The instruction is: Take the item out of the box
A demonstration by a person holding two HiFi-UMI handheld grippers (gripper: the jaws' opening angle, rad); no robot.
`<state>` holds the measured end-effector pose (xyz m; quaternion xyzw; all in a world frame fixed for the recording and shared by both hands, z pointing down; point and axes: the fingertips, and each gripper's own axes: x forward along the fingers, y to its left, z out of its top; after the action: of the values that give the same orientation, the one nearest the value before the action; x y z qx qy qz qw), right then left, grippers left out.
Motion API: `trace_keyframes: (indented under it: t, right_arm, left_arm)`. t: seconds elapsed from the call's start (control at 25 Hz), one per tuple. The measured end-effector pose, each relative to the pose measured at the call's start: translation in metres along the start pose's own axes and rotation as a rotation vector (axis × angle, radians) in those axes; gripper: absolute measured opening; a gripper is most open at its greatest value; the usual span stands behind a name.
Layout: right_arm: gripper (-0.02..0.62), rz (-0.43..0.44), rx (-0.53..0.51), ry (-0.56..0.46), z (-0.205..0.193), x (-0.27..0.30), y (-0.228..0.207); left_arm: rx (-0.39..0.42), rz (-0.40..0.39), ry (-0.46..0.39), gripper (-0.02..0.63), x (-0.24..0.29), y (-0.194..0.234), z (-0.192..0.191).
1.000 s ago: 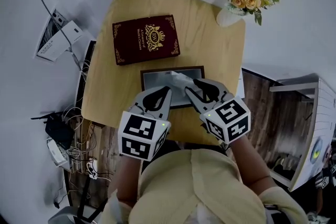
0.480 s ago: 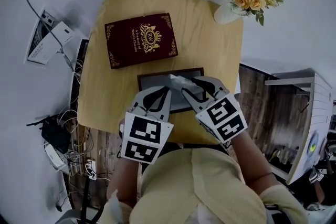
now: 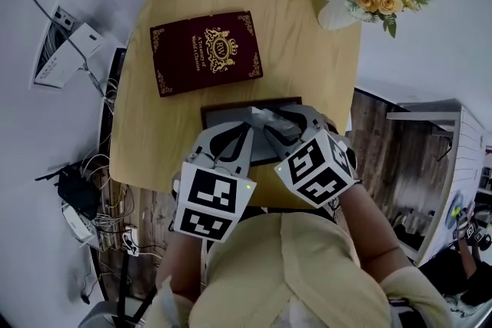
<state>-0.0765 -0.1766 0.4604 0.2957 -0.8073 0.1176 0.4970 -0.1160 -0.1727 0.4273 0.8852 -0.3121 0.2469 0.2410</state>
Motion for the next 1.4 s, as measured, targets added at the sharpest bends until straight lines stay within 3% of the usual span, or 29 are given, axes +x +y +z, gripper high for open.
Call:
trace_keyframes:
  t: [0.52,0.72,1.4]
  right_arm:
    - [0.135,0.003,-0.092,0.075,-0.007,0.012,0.006]
    - [0.084,-0.005,-0.072,0.023,-0.003,0.006,0.005]
    - [0.080,0.006,-0.017,-0.186,0.007,-0.030,0.002]
  left_arm:
    - [0.017,0.005,0.024,0.025,-0.001,-0.001,-0.005]
    - [0.001,0.005,0.014,0.025,-0.003,-0.002,-0.006]
    - [-0.021,0.121,-0.048,0.025,-0.016,-0.015,0.001]
